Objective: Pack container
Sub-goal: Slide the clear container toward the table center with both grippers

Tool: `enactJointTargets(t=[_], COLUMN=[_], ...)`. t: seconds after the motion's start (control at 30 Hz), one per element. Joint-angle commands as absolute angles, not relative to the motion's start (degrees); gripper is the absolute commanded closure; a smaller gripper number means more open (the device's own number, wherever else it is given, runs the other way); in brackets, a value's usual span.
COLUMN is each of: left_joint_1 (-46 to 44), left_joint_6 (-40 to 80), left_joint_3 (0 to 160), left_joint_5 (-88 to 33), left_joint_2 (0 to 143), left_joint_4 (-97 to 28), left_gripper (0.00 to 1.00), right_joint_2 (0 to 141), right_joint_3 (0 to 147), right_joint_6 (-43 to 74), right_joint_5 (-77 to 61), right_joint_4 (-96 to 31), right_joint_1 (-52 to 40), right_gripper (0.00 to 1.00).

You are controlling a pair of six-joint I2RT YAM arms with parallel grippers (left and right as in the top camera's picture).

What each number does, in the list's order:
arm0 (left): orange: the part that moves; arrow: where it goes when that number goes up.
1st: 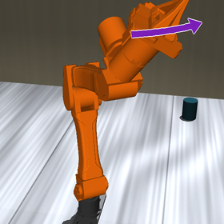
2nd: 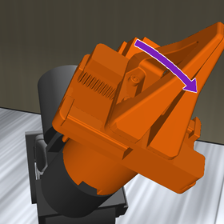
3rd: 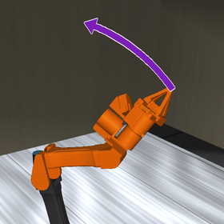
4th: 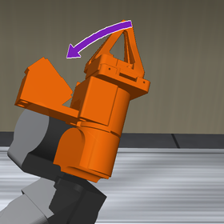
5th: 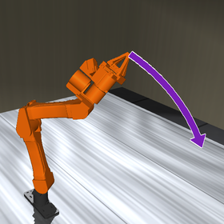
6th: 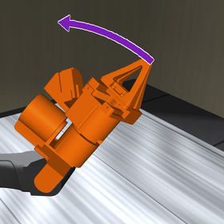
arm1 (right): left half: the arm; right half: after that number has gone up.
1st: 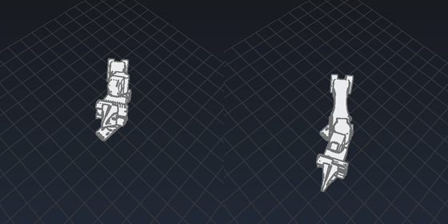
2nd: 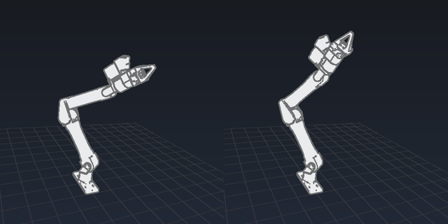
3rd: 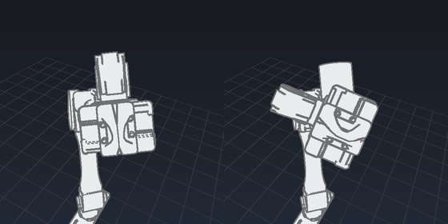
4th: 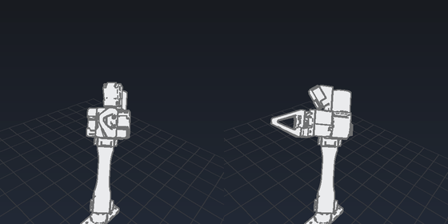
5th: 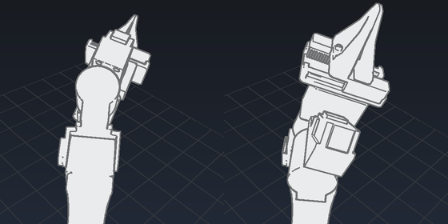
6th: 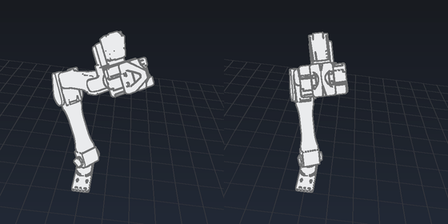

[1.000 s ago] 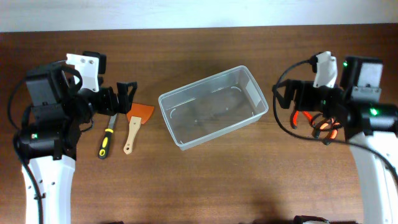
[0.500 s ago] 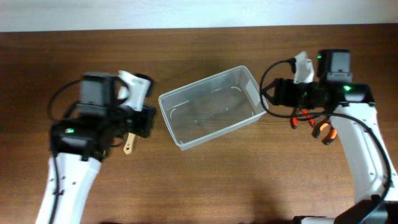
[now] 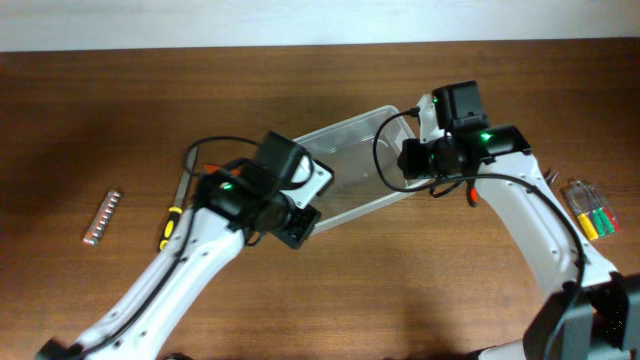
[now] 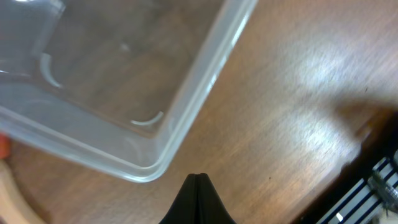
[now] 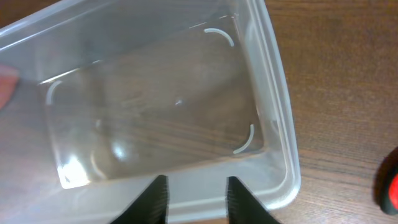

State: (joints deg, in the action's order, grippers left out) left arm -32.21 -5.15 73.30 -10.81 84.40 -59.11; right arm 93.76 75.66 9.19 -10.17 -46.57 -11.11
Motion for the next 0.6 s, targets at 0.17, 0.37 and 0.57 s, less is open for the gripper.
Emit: enactJointTargets(t=[0.17, 0.37, 0.57], left_joint_1=[-37.54, -39.24, -39.22], left_joint_6=[-6.31, -7.81, -7.81], left_joint_3=[74.19, 73.65, 69.43], left_joint_5=[-9.58, -8.75, -8.71], left_joint_2=[89.86, 91.53, 93.71], left_joint_4=[-60.27, -60.12, -55.96], left_gripper=[0.98, 0.98, 0.98], right_joint_2=[100.68, 102.32, 102.39], right_joint_3=[76.88, 76.82, 76.77], right_joint_6=[9.96, 9.93, 9.93], right_joint_5=[-6.96, -6.98, -6.85], right_joint_4=[-45.82, -45.69, -45.71], right_joint_1=[-11.6, -11.62, -11.62], right_gripper=[0.96, 0.96, 0.96])
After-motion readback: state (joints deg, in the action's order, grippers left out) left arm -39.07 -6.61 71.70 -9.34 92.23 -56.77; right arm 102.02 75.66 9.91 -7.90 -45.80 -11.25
